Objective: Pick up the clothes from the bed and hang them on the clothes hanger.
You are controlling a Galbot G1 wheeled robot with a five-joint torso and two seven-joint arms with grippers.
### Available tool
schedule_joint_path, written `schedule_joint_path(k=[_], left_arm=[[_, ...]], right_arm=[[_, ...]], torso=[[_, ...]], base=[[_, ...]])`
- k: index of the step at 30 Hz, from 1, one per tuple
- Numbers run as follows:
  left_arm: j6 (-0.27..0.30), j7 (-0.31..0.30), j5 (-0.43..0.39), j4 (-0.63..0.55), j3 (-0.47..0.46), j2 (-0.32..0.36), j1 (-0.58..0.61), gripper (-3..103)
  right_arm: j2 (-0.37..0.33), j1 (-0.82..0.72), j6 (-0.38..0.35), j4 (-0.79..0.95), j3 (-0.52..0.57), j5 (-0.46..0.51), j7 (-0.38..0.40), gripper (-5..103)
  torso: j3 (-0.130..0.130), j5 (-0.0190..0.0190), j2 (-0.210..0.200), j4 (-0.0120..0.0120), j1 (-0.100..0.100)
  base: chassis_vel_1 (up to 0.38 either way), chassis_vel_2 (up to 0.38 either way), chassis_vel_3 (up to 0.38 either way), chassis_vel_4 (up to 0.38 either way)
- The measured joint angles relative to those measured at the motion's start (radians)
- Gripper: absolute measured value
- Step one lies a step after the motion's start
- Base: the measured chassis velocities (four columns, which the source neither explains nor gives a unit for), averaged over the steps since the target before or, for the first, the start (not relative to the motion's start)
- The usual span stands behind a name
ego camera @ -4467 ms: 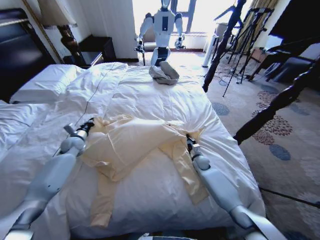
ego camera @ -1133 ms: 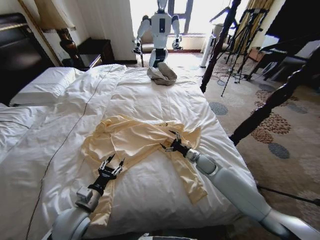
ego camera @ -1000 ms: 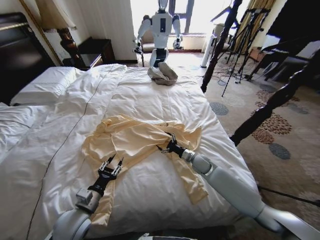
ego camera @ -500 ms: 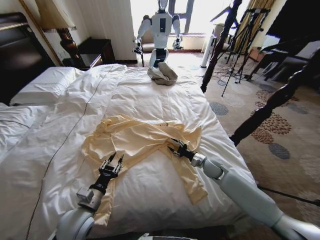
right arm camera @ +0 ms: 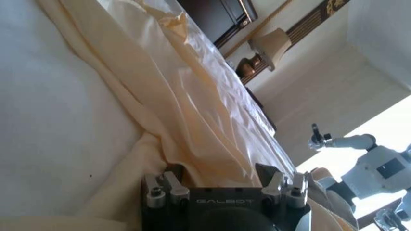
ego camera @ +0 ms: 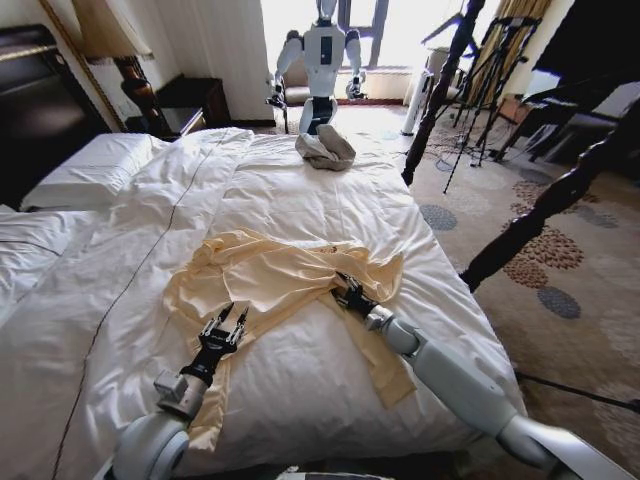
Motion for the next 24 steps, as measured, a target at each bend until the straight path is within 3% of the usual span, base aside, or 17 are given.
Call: schedule_joint_path(k=[8,12,14,16,18,24], left_arm=[[0.0,0.0,-0.012,0.002,0.004,0.009,-0.002,40],[0.0,-0.001,-0.015,0.001,0.004,0.014,0.002,38],[0.0,-0.001,-0.015,0.001,0.004,0.015,0.002,36],[0.002,-0.001,-0.022,0.002,0.005,0.017,-0.003,35],[0.003,-0.001,-0.026,0.003,0.008,0.017,-0.006,34],[0.005,-0.001,-0.033,0.006,0.01,0.022,-0.01,32]], right_arm=[[0.066,0.009,0.04,-0.07,0.007,-0.068,0.041,100],[0.088,0.003,0.073,-0.08,0.015,-0.092,0.065,85],[0.089,0.001,0.074,-0.079,0.015,-0.093,0.073,85],[0.088,-0.002,0.076,-0.073,0.016,-0.104,0.083,70],[0.087,-0.002,0.078,-0.076,0.017,-0.109,0.084,70],[0.091,-0.004,0.084,-0.09,0.026,-0.128,0.088,42]], torso=[[0.0,0.0,0.0,0.0,0.0],[0.0,0.0003,0.0,0.0005,0.0],[0.0,0.0002,0.0,0.0003,0.0],[0.0,0.0003,0.0,0.0003,0.0],[0.0,0.0002,0.0,0.0003,0.0],[0.0,0.0003,0.0,0.0002,0.0]], base=[[0.0,0.0,0.0,0.0],[0.0,0.0,0.0,0.0],[0.0,0.0,0.0,0.0],[0.0,0.0,0.0,0.0],[0.0,0.0,0.0,0.0],[0.0,0.0,0.0,0.0]])
